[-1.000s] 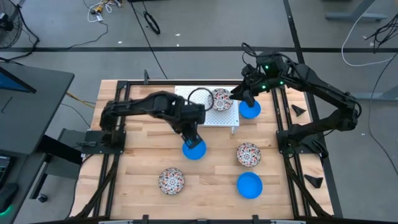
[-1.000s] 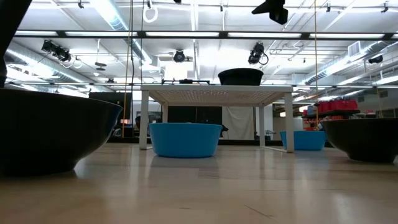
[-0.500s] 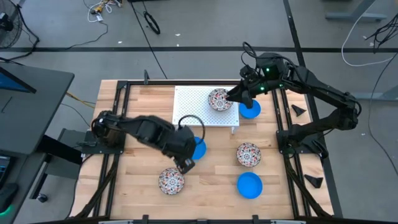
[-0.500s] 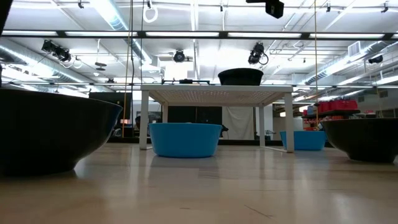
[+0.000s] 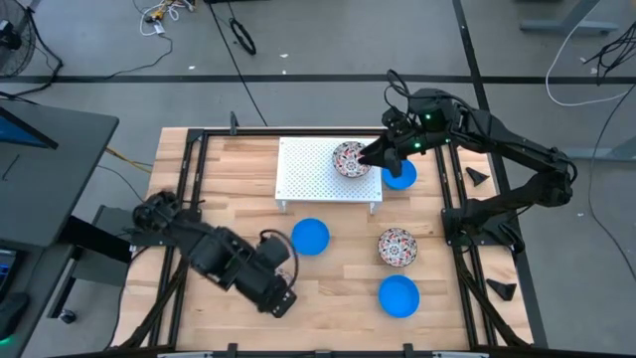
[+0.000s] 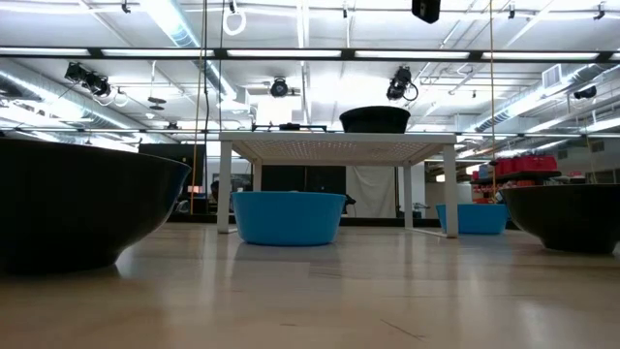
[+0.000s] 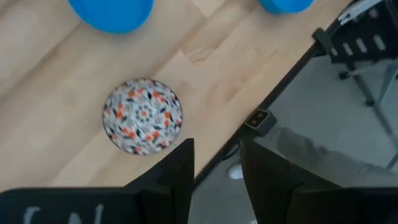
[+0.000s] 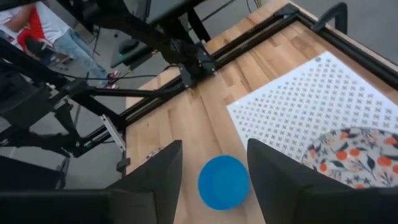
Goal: Pick & Place Mini bowls
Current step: Stack the left white patterned bowl on top of the other white patterned bowl on the shelf
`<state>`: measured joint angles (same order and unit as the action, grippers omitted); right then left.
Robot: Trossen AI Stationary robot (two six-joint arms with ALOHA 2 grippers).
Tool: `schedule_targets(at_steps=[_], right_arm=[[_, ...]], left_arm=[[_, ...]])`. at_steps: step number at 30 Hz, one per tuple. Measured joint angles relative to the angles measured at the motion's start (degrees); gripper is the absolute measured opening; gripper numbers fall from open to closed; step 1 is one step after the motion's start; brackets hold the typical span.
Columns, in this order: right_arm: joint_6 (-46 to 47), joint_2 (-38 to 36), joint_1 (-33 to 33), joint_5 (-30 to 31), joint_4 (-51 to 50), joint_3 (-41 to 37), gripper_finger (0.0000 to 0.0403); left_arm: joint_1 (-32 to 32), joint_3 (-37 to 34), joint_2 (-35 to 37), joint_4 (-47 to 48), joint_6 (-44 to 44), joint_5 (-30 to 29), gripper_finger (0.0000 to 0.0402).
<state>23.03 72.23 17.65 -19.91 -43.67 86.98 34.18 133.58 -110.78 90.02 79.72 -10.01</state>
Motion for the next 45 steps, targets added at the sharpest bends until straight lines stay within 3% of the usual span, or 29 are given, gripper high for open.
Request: schedule_targets(at_steps=[11,24,31,45], right_arm=[[-3.4,0.0,-2.41,-0.05,1.98,0.0,0.0183],[-8.76,0.02,-3.54,-0.54,1.96,0.0,0.0183],[-10.13,0.02,-3.54,-0.63,1.91,0.0,0.0183],[-12.0,0.02,-3.52,-0.6,1.6,0.0,0.0183]], left_arm=[[4.84,-0.37,0.01,-0.09,21.19,-0.97,0.0135],[9.19,-16.39,0.0,-0.02,39.84,3.15,0.0135],[8.15,-23.75,0.0,-0.09,42.73,8.13,0.0135],[5.59,-36.58,-0.09,-10.16,42.75,7.1,0.0136]])
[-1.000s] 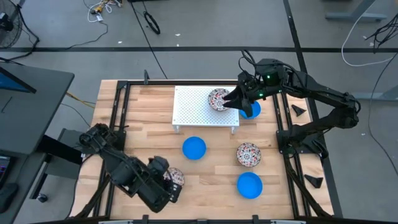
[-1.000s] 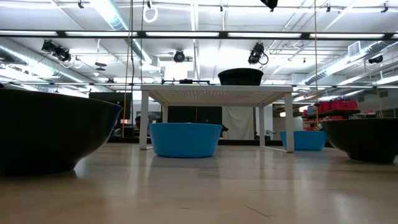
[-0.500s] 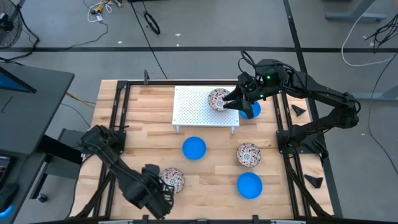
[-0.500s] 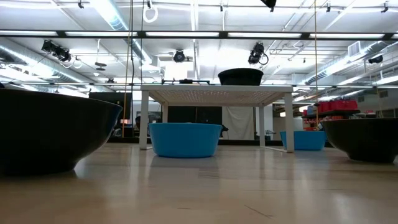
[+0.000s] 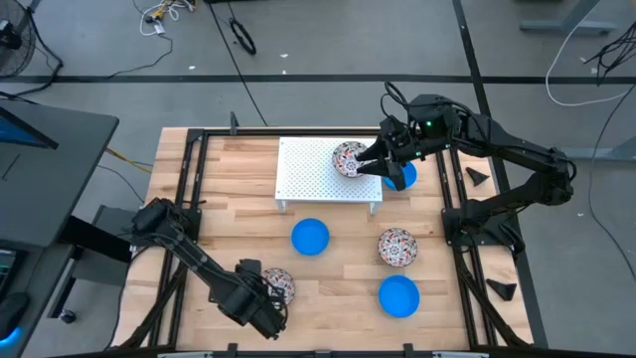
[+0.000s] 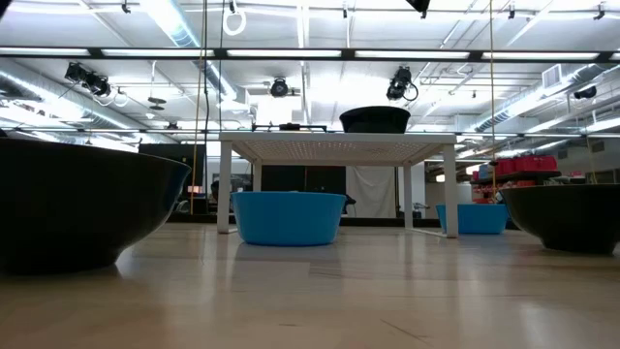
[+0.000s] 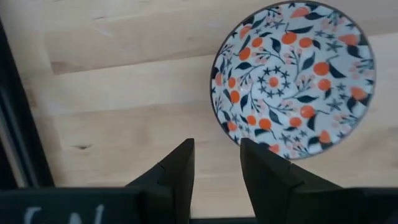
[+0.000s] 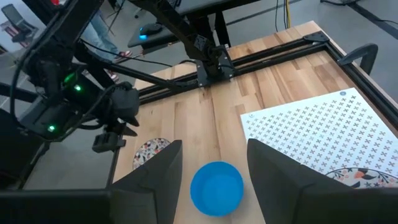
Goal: Pick & Place Mini bowls
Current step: Stack the left white patterned bowl on top of the other white patterned bowl on the shelf
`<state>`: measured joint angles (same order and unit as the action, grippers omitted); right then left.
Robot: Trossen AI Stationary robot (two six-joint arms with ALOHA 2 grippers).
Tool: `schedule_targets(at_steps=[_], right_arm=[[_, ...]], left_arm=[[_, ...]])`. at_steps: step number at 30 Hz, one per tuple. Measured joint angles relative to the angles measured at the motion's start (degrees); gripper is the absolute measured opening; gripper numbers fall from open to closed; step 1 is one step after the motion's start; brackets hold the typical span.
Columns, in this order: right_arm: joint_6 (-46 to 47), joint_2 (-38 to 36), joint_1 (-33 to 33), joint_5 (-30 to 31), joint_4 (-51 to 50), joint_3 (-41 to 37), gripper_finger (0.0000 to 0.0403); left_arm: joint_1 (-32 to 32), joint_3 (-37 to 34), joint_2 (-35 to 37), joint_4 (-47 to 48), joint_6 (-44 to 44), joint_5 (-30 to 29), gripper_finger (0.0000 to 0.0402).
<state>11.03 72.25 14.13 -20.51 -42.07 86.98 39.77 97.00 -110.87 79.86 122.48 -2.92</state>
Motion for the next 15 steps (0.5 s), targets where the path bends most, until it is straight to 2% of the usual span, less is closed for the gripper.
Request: schedule_targets(at_steps=[8,15], right_arm=[[-0.24,0.0,0.0,0.0,-0.07,0.0,0.0183],[-1.26,0.0,0.01,0.02,-1.04,0.0,0.0183]], left_arm=[[-1.2,-6.68,0.04,-5.24,-0.07,0.17,0.0136],[-2.02,-9.73,0.09,-6.24,-0.13,0.09,0.0136]])
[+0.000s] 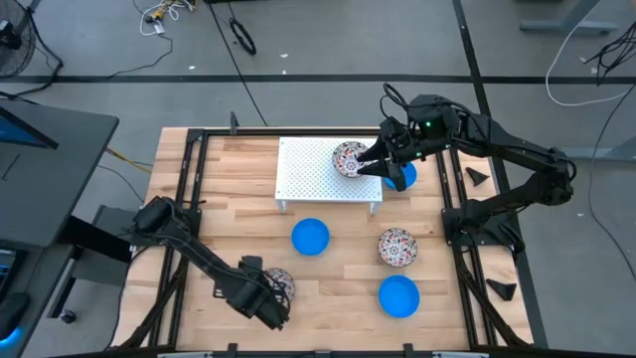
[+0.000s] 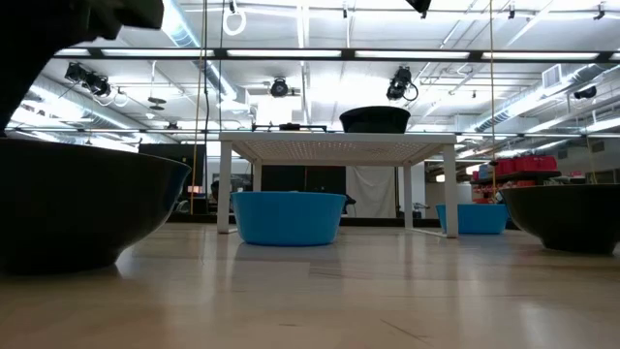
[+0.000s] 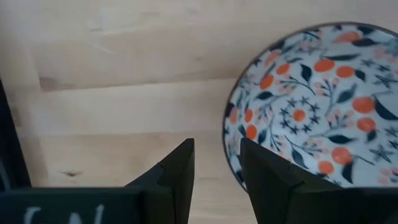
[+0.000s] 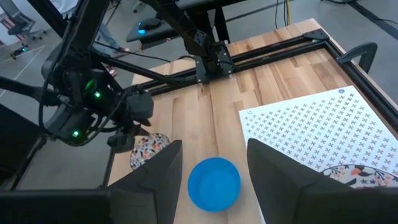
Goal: Pick & Place Mini bowls
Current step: Stack the left white patterned bowl on top of the other white patterned bowl on the shelf
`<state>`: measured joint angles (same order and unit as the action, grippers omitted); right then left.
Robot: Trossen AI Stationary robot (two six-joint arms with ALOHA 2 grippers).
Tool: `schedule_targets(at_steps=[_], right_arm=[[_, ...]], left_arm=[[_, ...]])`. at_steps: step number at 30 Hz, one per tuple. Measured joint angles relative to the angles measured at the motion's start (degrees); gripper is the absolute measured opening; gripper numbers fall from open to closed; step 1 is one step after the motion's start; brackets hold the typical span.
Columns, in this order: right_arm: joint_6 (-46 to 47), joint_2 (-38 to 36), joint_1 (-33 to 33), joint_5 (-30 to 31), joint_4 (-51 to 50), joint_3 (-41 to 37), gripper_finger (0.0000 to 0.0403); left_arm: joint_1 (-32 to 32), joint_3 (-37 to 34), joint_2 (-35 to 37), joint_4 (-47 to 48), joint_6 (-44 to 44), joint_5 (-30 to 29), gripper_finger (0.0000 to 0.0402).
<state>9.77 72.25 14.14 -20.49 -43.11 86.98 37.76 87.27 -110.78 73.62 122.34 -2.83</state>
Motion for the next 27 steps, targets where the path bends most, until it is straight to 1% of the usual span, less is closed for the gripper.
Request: schedule_targets(at_steps=[17,22,27], right_arm=[[-0.57,0.0,0.01,0.08,-0.2,0.02,0.0183],[-0.56,0.0,0.01,0.07,-0.22,0.02,0.0183],[-1.11,0.0,0.01,0.07,-0.22,0.02,0.0183]], left_arm=[[-1.67,-14.03,3.8,-17.56,-1.31,-0.42,0.0136],[-1.77,-16.81,3.75,-24.65,-2.46,-0.32,0.0136],[-1.75,-17.21,3.69,-26.26,-5.54,0.19,0.0132]])
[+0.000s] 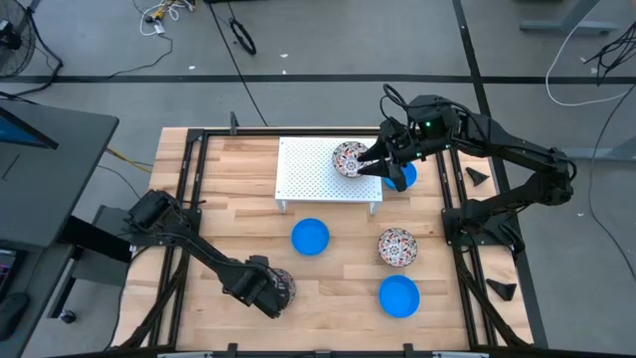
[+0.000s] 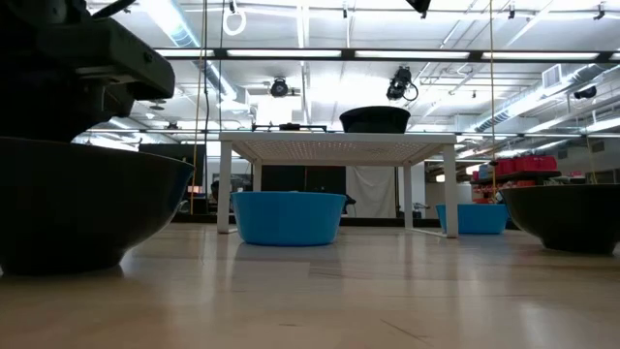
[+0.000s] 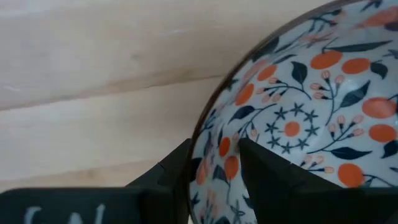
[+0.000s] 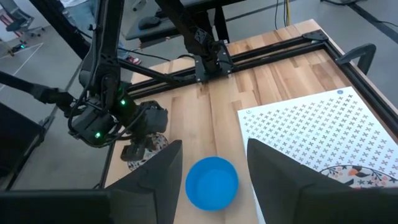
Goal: Pick & Place Mini bowls
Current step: Stack the left white patterned bowl on top of the other white patterned bowl on the shelf
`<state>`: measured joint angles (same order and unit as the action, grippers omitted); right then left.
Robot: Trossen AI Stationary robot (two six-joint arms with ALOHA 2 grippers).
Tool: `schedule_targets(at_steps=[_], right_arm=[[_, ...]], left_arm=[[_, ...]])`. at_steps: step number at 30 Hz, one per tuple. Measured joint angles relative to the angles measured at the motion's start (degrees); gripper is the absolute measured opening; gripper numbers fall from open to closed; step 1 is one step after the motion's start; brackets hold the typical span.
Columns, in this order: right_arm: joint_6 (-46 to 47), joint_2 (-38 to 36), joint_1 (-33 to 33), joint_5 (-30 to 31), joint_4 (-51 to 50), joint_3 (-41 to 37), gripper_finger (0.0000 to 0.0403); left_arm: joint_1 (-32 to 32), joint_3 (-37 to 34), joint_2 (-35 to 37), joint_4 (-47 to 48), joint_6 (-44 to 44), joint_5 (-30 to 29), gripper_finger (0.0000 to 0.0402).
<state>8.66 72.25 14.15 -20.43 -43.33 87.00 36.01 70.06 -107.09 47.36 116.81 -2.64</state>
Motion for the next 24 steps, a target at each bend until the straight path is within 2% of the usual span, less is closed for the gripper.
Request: schedule_targets(at_steps=[11,24], right_arm=[[-0.15,0.0,0.0,0.0,0.02,0.0,0.0183],[-0.17,0.0,0.0,0.0,0.0,0.0,0.0183]], left_arm=[[-0.09,0.26,0.91,-0.84,-2.0,1.12,0.0052],[0.0,-0.02,9.83,3.28,-3.15,-2.25,0.0022]])
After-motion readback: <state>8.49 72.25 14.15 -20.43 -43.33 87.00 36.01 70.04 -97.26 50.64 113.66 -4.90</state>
